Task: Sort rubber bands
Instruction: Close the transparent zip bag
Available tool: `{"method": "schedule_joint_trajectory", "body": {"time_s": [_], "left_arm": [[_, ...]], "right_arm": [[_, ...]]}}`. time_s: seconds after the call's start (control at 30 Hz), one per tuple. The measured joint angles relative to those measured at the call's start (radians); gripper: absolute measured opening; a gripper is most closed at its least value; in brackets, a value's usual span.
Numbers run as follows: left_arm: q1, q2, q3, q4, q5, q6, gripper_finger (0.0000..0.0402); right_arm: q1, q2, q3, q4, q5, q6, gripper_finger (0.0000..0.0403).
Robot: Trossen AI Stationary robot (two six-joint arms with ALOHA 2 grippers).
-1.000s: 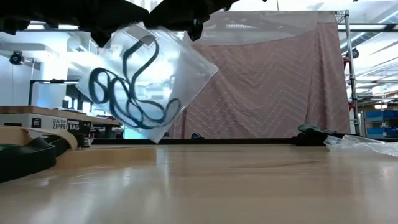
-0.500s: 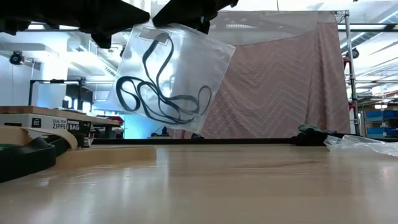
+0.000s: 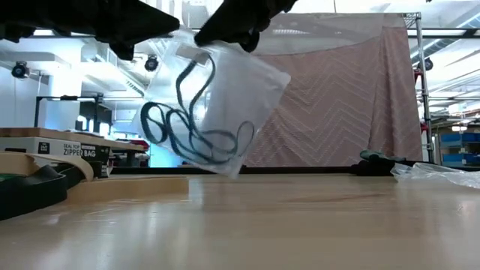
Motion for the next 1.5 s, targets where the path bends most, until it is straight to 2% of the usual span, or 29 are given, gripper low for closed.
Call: {"method": "schedule_joint_trajectory", "body": {"time_s": [0.17,0.3,0.47,0.53,0.7,0.87,1.3,1.5], "left_arm": [[0.0,0.0,0.0,-0.009,0.002,-0.001,0.0001],[0.001,0.0,0.0,-0.032,0.021,-0.044,0.0001],[0.022,0.0,0.0,-0.043,0.066,-0.096,0.0033],[0.035,0.0,0.0,-0.056,0.073,-0.124,0.0054],[0.078,0.0,0.0,-0.136,0.08,-0.186,0.0101],[0.087,0.0,0.0,-0.146,0.1,-0.192,0.0126],[0.088,0.015,0.0,-0.197,0.122,-0.215,0.0123],[0.088,0.035,0.0,-0.198,0.121,-0.225,0.0128]], "right_arm": [[-0.001,0.0,0.0,-0.022,0.0,-0.011,0.0022],[-0.002,0.0,0.0,-0.026,0.006,-0.096,0.0024],[0.0,0.0,0.0,-0.044,0.146,-0.275,0.0024],[0.0,0.0,0.0,-0.054,0.162,-0.301,0.0021],[-0.002,0.0,0.0,-0.058,0.157,-0.277,0.0026],[-0.002,0.008,-0.003,-0.061,0.15,-0.251,0.0027],[-0.002,0.045,-0.004,-0.069,0.151,-0.207,0.0027],[-0.003,0.015,-0.005,-0.134,0.234,-0.222,0.0024]]}}
